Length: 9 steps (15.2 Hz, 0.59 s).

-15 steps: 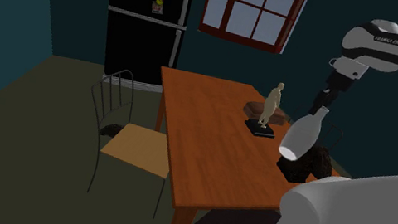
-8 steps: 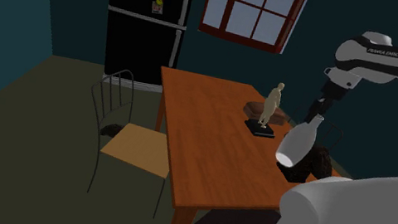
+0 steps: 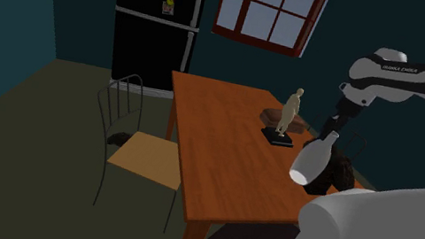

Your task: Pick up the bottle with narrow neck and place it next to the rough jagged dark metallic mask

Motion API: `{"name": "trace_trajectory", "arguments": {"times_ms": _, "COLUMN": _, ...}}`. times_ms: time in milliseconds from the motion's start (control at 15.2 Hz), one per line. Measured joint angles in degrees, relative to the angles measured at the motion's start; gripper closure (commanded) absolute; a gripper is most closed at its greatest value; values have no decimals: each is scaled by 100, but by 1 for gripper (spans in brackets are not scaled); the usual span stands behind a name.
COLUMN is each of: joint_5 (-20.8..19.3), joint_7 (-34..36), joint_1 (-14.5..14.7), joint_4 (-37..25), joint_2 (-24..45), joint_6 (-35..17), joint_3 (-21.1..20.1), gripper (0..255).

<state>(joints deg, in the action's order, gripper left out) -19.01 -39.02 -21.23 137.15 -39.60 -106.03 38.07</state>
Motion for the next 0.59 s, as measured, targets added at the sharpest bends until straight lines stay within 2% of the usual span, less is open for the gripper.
{"name": "trace_trajectory", "arguments": {"times_ms": 594, "joint_5": -163, "joint_7": -28, "joint_1": -24, "joint_4": 586, "joint_2": 138, "joint_6": -734, "joint_3": 290, "gripper": 255}}
